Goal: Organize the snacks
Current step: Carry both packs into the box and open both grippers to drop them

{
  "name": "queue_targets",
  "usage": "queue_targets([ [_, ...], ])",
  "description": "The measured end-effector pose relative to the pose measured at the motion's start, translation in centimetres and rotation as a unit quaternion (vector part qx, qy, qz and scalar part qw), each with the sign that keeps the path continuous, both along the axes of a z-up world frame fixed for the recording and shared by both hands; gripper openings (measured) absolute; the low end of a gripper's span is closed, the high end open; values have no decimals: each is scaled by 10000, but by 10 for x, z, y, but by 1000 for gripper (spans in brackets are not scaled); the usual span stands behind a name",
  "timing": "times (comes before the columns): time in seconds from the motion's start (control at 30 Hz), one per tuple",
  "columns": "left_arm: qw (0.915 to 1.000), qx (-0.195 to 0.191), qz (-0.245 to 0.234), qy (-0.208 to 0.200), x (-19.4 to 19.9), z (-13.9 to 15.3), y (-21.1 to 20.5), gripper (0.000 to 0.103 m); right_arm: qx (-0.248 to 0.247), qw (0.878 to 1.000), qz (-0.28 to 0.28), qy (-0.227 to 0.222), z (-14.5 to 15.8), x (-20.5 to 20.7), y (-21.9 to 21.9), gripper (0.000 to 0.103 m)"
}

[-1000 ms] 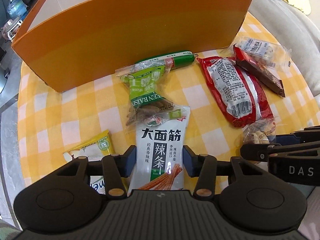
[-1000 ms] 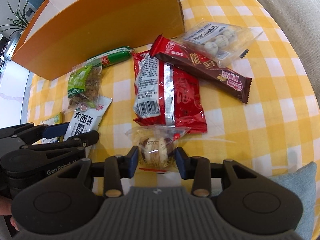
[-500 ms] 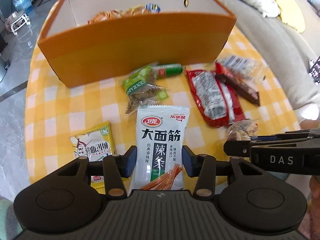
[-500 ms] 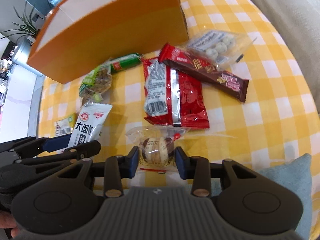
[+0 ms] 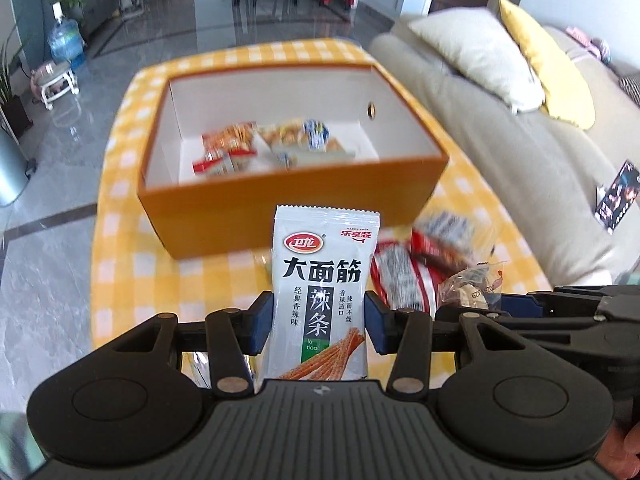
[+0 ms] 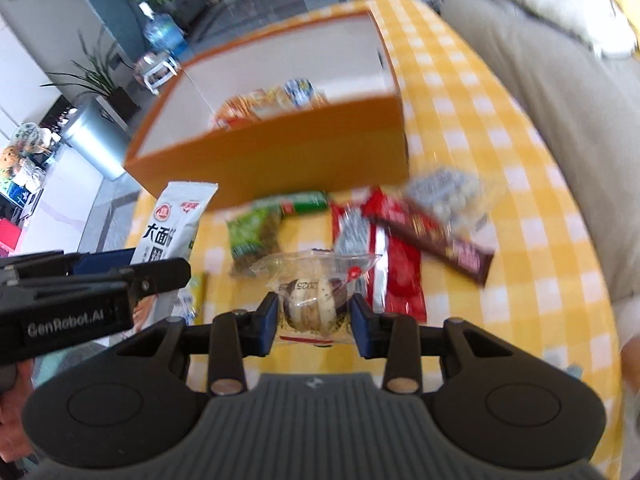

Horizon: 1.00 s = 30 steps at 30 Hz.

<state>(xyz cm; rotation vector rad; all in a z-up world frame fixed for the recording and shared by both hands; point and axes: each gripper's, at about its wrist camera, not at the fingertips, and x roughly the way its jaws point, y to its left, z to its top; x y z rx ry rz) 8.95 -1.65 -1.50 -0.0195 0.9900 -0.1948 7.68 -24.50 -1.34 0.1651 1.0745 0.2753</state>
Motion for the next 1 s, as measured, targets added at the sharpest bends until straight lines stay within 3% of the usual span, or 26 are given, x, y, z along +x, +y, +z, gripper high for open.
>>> queue_targets([
  [0.27,9988,90,16,-480,30,40,7,54,-100,9960,334,-819,48,19,18,35],
  [0.6,9965,343,-47,-765,84,66,10,54,119,9940,406,-1011,79,81,45,35],
  [0.77,9968,540,113,-582,119,57,22,54,-7,9938,519,-979,80,115,62,35],
  [1.0,9965,830,51,-13,166,15,31,54,-57,9968,652,-461,54,165,74,35],
])
